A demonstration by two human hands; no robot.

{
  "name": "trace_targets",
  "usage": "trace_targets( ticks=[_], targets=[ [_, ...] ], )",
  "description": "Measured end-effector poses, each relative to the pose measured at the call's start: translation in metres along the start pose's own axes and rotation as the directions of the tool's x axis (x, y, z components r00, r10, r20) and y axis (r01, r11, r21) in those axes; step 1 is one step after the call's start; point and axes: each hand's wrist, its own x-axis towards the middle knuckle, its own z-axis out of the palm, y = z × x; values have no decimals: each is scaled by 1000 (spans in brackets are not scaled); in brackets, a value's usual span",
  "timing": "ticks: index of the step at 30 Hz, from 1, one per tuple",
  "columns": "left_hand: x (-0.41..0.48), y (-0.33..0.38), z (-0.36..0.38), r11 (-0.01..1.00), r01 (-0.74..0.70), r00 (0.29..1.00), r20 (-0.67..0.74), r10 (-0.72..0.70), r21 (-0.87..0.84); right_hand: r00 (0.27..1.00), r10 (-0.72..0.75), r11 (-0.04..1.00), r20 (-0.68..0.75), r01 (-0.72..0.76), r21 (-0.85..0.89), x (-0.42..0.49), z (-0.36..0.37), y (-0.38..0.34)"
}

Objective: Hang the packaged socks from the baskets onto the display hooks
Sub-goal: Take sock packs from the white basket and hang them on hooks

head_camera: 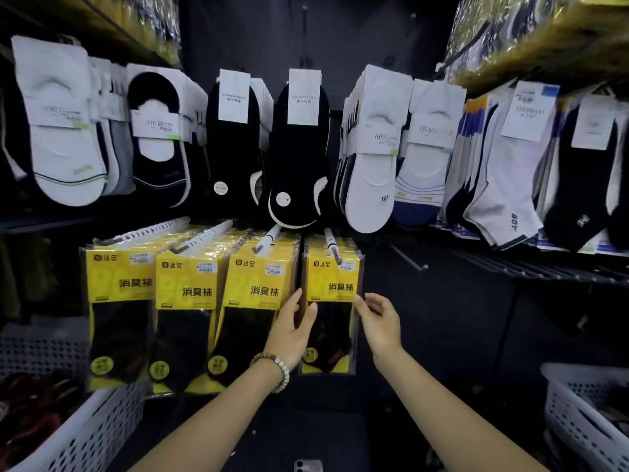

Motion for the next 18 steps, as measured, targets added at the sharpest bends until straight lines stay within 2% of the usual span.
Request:
trace_targets(
  ticks=[4, 7, 9, 12, 14, 18],
  targets=[
    [-44, -14, -13, 997, -30, 997, 79, 25, 64, 986, -44, 995, 159, 57, -82, -44, -24, 13],
    [-89, -33, -26, 989, -28, 992, 122, 10, 147, 964, -22, 988, 266, 62, -144, -91, -39, 36],
    [-122, -51, -34, 975, -6, 987, 155, -29, 223, 943, 40, 978, 332, 31, -205, -125, -47, 58],
    [-176, -86, -46, 940, 80, 972, 184, -147, 331, 890, 207, 948, 407, -80, -308, -177, -58, 103],
    [-218, -113, -52, 913, 175, 948, 188, -258, 369, 851, 334, 910, 405, -179, -375, -211, -65, 137],
    [-310, -171, -59, 816, 407, 851, 153, -502, 412, 798, 551, 781, 244, -390, -488, -277, -90, 209]
  ],
)
